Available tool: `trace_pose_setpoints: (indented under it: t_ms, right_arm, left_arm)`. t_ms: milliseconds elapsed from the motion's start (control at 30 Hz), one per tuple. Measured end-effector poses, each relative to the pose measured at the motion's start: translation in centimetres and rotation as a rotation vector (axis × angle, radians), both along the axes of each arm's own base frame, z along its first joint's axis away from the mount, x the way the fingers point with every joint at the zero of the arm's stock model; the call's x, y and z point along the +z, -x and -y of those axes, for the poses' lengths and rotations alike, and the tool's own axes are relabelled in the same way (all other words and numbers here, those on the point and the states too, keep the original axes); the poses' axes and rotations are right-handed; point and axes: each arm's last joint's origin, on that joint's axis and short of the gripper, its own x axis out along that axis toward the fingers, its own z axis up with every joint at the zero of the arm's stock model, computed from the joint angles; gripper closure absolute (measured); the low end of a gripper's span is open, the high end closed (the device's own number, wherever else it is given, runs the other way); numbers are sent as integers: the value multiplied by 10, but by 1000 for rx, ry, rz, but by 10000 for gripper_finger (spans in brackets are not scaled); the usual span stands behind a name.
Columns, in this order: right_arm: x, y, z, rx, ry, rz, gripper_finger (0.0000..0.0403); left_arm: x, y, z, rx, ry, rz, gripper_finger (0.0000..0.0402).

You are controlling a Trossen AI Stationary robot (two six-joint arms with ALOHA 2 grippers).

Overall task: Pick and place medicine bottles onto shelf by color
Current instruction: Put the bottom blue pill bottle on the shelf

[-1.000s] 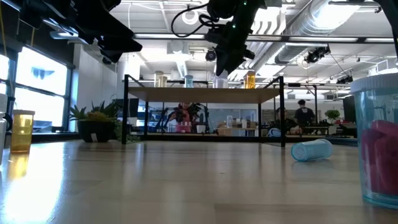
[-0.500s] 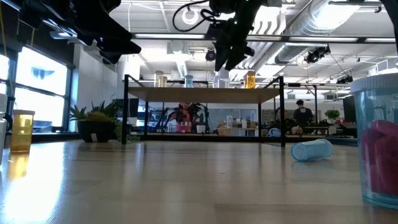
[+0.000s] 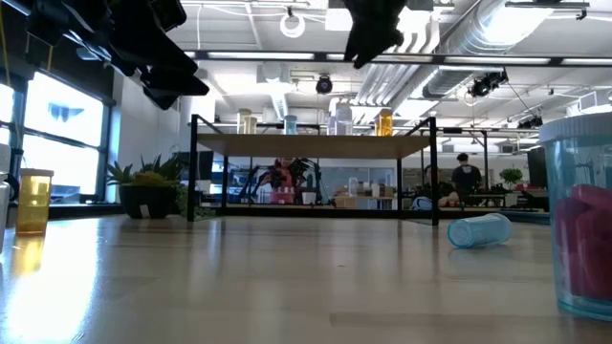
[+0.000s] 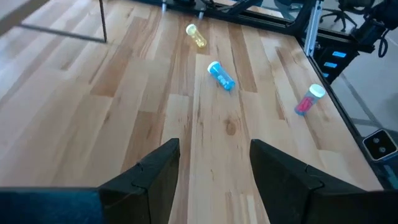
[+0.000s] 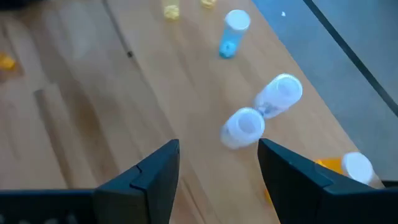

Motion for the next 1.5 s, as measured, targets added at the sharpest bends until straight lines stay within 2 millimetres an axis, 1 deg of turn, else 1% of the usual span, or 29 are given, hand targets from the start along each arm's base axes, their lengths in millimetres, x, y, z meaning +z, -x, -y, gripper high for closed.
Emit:
trace_pose_setpoints:
  t_ms: [100,167,267,367,500,667,1000,1233,1367,1500]
  right_arm:
    - [5,9,-17,36,32,-34,194]
    - [2,17,-28,38,58,-64,194]
    - [-6,31,-42,26,60,-83,194]
    - [-13,45,-56,6,45,-63,194]
    - [-26,60,-72,-1,-3,-32,194]
    - [-47,73,-87,-68,-87,-14,194]
    - [-93,83,-121,-83,-176,-114,194]
    - [-119,89,-145,-1,-180,-148,194]
    - [-132,92,-155,-13,-167,-124,194]
    - [-136,94,-163,-26,-93,-73,194]
  left_arm:
    - [-1,1,0,14,29,-12,216]
    - [-2,1,0,23,46,-17,216]
    - [-3,1,1,24,51,-29,216]
    - [-3,2,2,19,51,-36,216]
    - [-3,2,1,31,43,-35,216]
    - [-3,2,0,71,4,-35,216]
    - [-3,2,-1,58,-35,-37,216]
    - [-2,1,-1,61,-30,-29,216]
    - [3,-6,-1,79,6,59,216]
    - [10,-18,-1,57,-13,165,216]
